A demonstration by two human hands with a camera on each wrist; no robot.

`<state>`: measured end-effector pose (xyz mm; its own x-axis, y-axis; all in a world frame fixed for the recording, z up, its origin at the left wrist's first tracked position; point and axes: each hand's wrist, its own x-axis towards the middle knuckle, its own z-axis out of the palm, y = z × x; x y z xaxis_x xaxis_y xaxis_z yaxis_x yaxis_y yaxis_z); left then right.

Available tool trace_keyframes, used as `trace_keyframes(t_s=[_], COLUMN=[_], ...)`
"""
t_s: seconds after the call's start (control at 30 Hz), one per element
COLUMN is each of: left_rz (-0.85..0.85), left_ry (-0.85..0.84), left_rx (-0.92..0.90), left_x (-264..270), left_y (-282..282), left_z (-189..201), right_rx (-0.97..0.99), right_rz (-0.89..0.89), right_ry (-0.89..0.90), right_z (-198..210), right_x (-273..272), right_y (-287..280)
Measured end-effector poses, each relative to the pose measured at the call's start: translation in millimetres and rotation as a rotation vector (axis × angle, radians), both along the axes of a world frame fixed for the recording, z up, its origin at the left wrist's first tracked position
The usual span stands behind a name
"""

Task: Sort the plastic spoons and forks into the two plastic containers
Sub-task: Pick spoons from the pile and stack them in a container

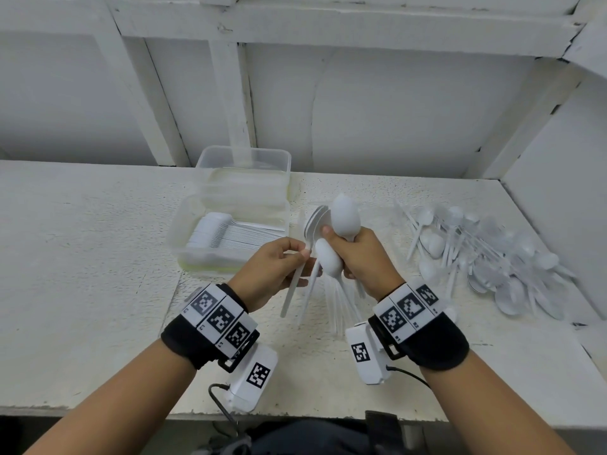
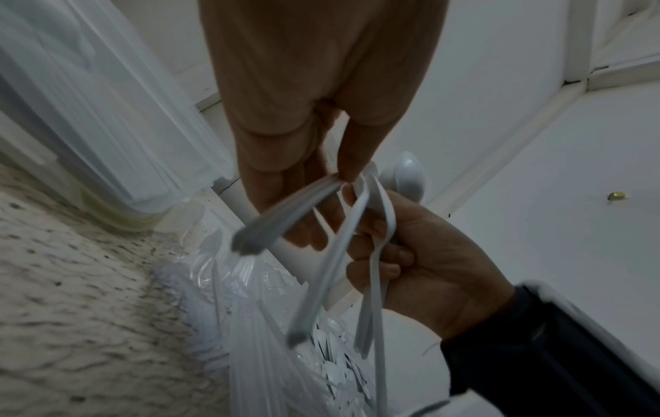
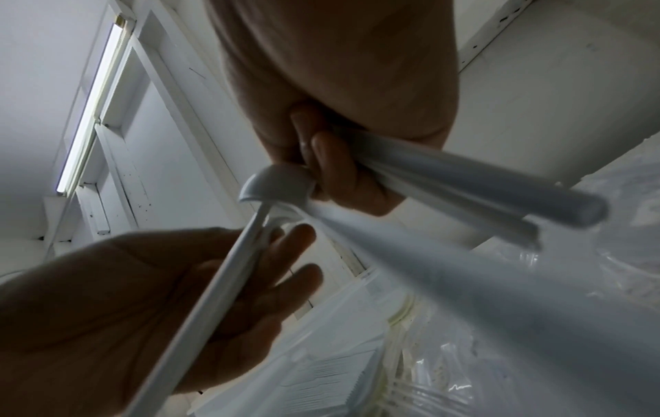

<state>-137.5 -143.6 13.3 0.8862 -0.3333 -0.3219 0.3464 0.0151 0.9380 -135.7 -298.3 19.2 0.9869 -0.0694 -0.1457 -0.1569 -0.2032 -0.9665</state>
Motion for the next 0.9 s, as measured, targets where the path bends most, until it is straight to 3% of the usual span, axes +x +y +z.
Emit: trace_keyframes(t_s=[0.27,0.5,0.63,0.9], left_rz=[-0.038,0.122,0.154,0.044], left_ry=[0.033,-0.115,-0.174,-0.190], left_rx=[0.004,0.199,0.170,0.122], left_x=[-7.2,-1.6,-3.8,-9.2], left_y=[-10.7,-9.6,-15.0,-22.5], left_z=[1.6,-9.0,-11.5,-8.2], right_rx=[-0.094,0.150,0.257,0.278], right_rz=[-0.051,-0.083,-0.139,-0.198], right_ry=[-0.085,0.027,-0.015,-0.047], right_z=[-4.3,2.0,3.7,2.1], right_x=[3.9,4.7,2.8,-0.8], right_y=[9.5,-6.1,-7.3,8.9])
